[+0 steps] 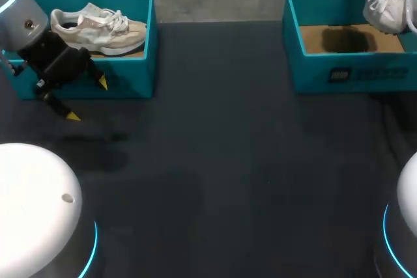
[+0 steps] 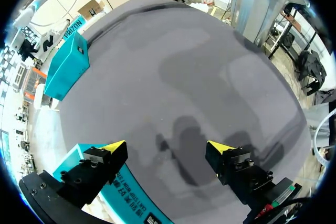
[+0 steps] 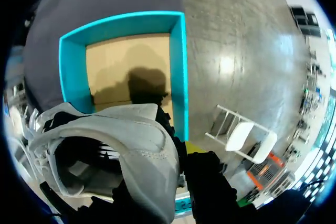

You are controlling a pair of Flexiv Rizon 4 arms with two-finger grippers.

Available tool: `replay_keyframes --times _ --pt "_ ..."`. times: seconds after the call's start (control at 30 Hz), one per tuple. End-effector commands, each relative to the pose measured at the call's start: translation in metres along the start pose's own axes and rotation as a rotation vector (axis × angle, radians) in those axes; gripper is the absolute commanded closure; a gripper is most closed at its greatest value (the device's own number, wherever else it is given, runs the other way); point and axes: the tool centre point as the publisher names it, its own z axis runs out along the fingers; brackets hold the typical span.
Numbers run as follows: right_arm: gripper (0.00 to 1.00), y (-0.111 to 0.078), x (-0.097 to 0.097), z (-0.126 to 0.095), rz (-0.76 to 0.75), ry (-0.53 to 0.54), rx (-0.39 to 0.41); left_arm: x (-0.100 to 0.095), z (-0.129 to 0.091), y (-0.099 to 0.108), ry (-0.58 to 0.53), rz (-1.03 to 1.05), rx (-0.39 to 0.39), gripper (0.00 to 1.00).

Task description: Take the shoe out of the shoebox, open the shoe tongue, remove and reinsert the insole, then place the shoe into the shoebox

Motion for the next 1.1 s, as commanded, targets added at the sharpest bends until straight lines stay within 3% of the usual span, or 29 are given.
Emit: replay_keyframes --times 0.03,0.5,1.1 --pt "1.00 -0.007 0.003 0.002 0.186 0.070 0.045 0.000 0.000 0.000 0.004 0.000 -0.002 0.00" --pt "1.00 -0.048 0.051 0.015 0.780 0.312 0.122 0.000 0.000 0.000 0.004 0.000 -0.002 0.00" --pt "1.00 -0.048 0.051 0.015 0.780 0.312 0.122 0.000 0.000 0.000 0.004 0.000 -0.002 0.00"
